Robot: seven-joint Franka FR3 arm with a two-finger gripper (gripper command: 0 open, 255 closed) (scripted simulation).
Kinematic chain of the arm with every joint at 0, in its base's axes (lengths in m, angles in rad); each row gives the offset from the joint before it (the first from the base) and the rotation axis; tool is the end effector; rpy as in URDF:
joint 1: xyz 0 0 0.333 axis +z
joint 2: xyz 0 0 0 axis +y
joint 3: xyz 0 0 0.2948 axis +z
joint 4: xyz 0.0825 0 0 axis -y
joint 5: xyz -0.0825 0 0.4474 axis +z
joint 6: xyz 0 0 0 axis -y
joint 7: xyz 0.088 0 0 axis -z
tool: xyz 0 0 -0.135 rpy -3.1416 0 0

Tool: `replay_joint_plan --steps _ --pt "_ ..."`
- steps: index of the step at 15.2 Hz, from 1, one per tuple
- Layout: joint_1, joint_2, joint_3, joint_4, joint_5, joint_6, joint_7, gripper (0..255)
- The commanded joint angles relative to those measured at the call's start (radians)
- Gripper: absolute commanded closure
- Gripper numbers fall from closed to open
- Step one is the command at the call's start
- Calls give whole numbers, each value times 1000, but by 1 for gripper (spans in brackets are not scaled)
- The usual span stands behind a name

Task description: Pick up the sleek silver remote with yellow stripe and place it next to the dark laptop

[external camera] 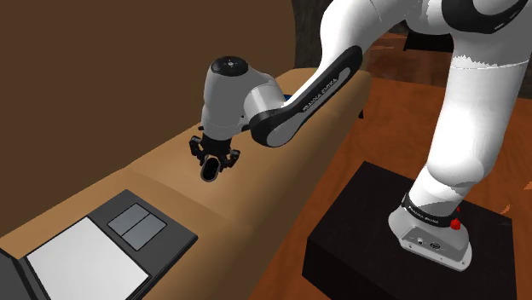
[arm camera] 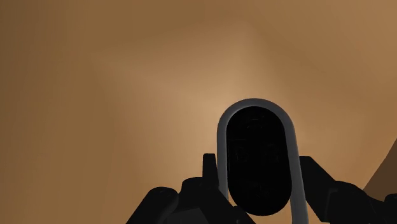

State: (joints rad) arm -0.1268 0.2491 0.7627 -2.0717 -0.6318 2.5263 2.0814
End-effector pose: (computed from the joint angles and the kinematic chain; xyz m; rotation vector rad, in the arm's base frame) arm 0.5306 0.3849 0.2844 -2.5066 1.4000 -0.4687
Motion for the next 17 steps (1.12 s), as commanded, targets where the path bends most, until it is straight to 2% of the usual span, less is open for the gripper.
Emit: replay_joint_plan --steps 1,7,8,13,17 --pt "10 15 -5 -1 -16 4 13 255" --pt "10 15 -5 -1 -16 4 13 255" --pt "11 16 -6 1 -16 3 13 0" --pt "10 15 -5 -1 -16 4 13 0" --pt "-55 -127 71 -34 166 -41 -104 0"
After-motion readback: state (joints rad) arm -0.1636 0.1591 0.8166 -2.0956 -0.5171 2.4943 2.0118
